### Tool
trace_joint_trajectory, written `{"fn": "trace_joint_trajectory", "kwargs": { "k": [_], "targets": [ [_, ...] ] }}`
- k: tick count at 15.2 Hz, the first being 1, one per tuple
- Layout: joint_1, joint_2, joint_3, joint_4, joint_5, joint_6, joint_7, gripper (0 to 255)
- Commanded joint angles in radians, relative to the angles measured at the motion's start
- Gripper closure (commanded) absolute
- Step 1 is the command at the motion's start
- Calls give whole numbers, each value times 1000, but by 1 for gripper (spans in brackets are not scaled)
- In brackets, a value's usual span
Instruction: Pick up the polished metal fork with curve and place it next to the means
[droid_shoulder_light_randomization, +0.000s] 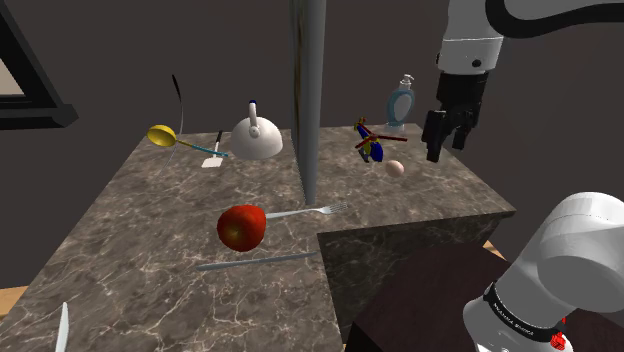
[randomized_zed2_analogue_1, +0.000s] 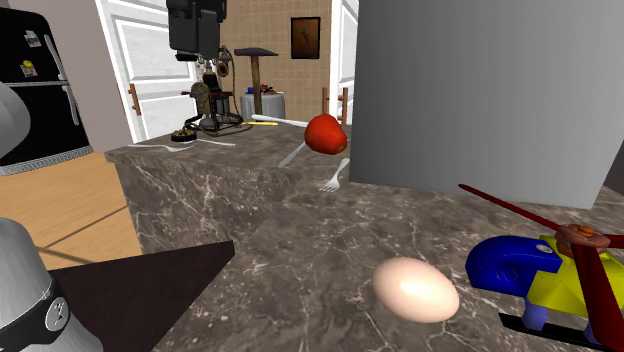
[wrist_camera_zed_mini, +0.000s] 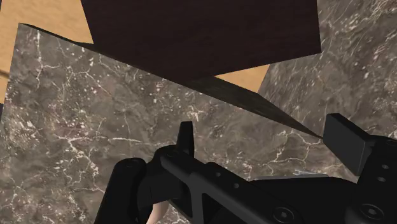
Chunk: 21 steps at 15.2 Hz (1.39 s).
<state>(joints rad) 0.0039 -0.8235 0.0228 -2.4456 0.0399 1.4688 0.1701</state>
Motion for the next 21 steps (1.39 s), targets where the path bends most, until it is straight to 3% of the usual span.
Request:
{"fn": "trace_joint_trajectory", "kwargs": {
  "k": [1, 10, 21],
  "targets": [
    [0, 0, 0, 0, 0, 0, 0, 0],
    [101, 282, 0, 0, -33, 310, -237, 0],
    [204, 650, 44, 112, -62, 609, -488, 0]
  ]
}}
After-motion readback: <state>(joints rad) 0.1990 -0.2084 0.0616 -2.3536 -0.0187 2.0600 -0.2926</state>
